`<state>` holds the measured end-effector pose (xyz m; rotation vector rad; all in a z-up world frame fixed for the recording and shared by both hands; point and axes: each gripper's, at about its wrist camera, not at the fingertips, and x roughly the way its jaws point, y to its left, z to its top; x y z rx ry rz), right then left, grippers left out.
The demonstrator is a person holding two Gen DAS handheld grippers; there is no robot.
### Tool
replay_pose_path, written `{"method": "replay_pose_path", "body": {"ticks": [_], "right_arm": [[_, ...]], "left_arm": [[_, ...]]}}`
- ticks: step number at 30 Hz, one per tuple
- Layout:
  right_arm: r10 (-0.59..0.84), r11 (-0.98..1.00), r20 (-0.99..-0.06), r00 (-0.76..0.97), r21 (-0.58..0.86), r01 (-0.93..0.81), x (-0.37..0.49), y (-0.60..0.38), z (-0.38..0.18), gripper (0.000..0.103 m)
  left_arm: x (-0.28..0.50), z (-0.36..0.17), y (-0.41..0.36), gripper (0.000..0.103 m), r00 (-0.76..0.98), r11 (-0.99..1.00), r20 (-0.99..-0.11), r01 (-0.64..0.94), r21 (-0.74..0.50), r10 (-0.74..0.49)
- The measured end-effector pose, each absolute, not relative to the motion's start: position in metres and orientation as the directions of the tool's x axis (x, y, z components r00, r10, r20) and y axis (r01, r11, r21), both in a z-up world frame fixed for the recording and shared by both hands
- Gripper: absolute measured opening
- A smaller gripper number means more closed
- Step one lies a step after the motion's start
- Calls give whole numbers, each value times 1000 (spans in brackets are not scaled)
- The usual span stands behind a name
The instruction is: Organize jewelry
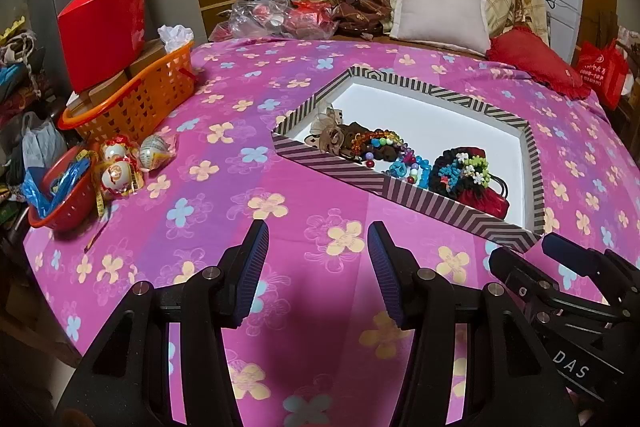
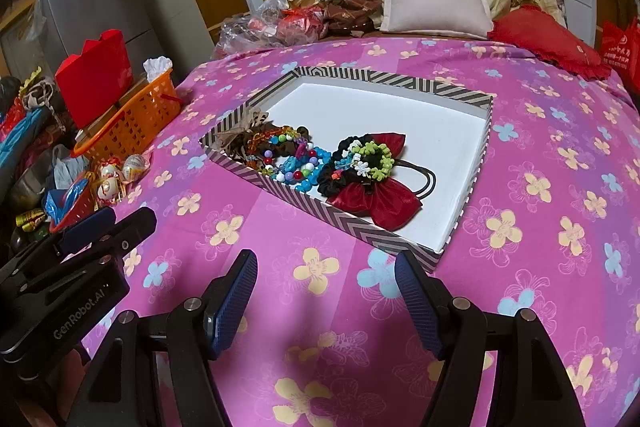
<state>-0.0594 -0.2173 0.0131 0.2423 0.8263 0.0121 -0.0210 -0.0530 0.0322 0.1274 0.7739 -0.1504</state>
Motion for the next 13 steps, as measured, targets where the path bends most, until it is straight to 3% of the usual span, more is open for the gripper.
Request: {"method": "replay_pose_path", "body": {"ticks": [13], "right_arm": [[83, 969, -728, 680, 220, 117, -59, -242, 11, 69]], "left_arm": [[-15, 28, -52, 51, 708, 981, -702, 181, 67, -83]]}}
